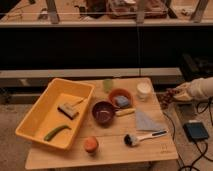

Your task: Place grapes in paper cup

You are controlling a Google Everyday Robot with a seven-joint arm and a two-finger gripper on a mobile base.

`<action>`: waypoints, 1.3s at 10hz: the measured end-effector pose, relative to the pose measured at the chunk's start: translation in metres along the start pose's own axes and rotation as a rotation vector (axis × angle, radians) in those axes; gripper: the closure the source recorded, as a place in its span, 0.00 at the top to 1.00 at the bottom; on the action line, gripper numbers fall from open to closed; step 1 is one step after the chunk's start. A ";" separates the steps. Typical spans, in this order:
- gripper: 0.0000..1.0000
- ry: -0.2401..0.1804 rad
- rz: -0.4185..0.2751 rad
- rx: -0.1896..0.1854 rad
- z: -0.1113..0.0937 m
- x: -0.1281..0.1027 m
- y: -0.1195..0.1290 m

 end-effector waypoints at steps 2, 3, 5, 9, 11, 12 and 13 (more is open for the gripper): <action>0.19 0.063 -0.033 -0.015 0.023 -0.011 -0.018; 0.19 0.076 -0.037 -0.015 0.029 -0.013 -0.024; 0.19 0.103 -0.037 -0.005 0.040 -0.015 -0.045; 0.19 0.120 -0.049 0.030 0.028 -0.031 -0.083; 0.19 0.112 -0.069 0.031 0.033 -0.047 -0.096; 0.19 0.111 -0.075 0.030 0.036 -0.050 -0.098; 0.19 0.109 -0.079 0.029 0.039 -0.051 -0.099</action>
